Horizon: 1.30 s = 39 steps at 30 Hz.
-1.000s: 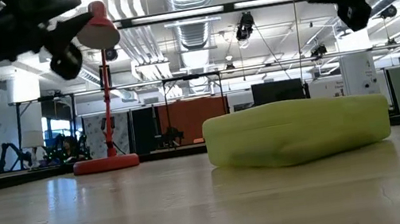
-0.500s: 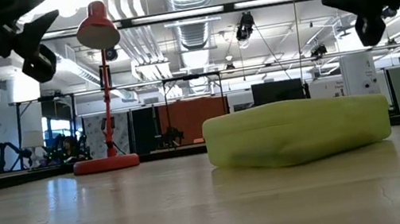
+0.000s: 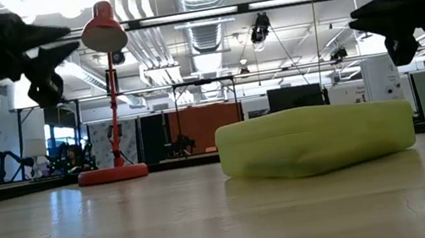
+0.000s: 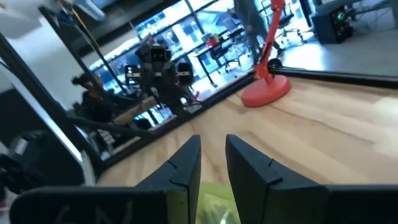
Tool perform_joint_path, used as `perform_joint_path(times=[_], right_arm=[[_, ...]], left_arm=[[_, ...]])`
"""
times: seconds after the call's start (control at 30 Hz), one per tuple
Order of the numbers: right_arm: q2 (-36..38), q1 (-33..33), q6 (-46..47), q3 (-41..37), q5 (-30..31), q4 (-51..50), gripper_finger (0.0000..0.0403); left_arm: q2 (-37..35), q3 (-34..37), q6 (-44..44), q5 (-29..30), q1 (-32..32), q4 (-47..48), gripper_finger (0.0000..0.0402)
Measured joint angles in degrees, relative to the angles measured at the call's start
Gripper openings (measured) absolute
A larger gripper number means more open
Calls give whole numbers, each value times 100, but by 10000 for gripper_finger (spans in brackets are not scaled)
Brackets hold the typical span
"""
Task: Pick & place school supplies into a supply box
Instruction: Return to Home Position
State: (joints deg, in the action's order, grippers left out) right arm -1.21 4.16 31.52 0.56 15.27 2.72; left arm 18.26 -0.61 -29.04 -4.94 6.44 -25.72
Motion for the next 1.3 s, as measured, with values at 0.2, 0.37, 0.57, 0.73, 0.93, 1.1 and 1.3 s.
perform_joint_path(times=[0.2, 0.37, 0.57, 0.73, 0.93, 1.1, 1.3], right_arm=[[-184, -11, -180, 4, -5, -7, 68], [-257, -11, -177, 4, -7, -9, 68], [-262, -11, -177, 4, -10, -11, 68], [-265, -9, -177, 4, -12, -13, 68], [-265, -7, -174, 7, -14, -13, 68], [-265, -7, -174, 7, -14, -15, 68], [-265, -7, -174, 7, -16, -15, 68]], left_arm=[[350, 0, -1, 14, -1, 226, 92], [670, -3, -1, 16, -1, 245, 92], [1047, -5, -2, 16, -1, 296, 92], [1338, -4, -2, 16, -1, 337, 92], [1671, -4, -2, 19, -1, 409, 92], [1957, -4, -2, 21, -1, 418, 92], [2265, -4, -2, 21, -1, 412, 92]])
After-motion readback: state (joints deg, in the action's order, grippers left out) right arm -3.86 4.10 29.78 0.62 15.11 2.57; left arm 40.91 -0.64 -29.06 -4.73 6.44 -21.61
